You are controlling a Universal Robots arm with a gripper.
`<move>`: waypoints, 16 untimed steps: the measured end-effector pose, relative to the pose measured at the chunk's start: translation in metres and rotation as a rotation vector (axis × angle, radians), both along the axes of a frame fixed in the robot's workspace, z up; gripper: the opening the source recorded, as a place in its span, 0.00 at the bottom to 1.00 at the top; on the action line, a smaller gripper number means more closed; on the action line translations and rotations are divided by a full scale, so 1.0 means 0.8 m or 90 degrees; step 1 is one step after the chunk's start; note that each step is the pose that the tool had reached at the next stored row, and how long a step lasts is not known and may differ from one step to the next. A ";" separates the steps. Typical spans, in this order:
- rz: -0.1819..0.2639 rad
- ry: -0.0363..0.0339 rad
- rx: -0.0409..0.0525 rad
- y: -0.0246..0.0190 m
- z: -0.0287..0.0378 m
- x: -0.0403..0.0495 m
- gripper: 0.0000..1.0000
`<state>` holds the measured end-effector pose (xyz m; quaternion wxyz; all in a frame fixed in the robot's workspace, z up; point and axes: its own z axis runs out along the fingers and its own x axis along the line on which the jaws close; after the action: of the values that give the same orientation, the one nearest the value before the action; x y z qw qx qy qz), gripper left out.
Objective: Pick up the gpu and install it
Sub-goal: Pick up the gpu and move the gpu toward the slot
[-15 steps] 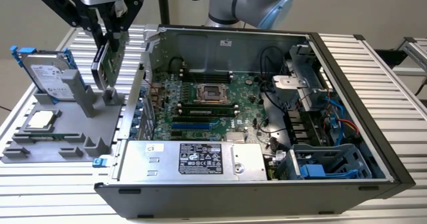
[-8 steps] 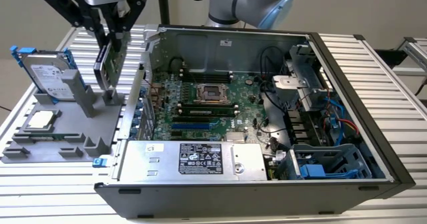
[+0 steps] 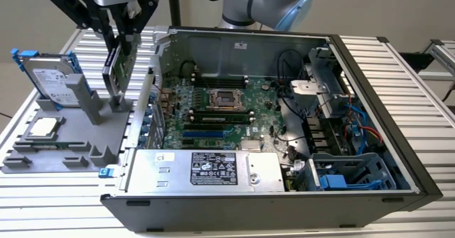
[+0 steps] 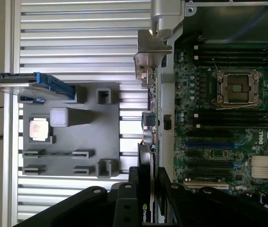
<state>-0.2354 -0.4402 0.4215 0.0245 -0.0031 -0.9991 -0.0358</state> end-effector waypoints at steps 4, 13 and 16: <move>0.000 0.0005 0.0000 0.0000 0.0000 0.002 0.00; 0.000 0.0030 -0.0001 0.0000 0.0000 0.011 0.00; 0.000 0.0031 0.0000 0.0000 0.0000 0.016 0.00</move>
<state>-0.2224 -0.4402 0.4215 0.0269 -0.0032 -0.9990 -0.0358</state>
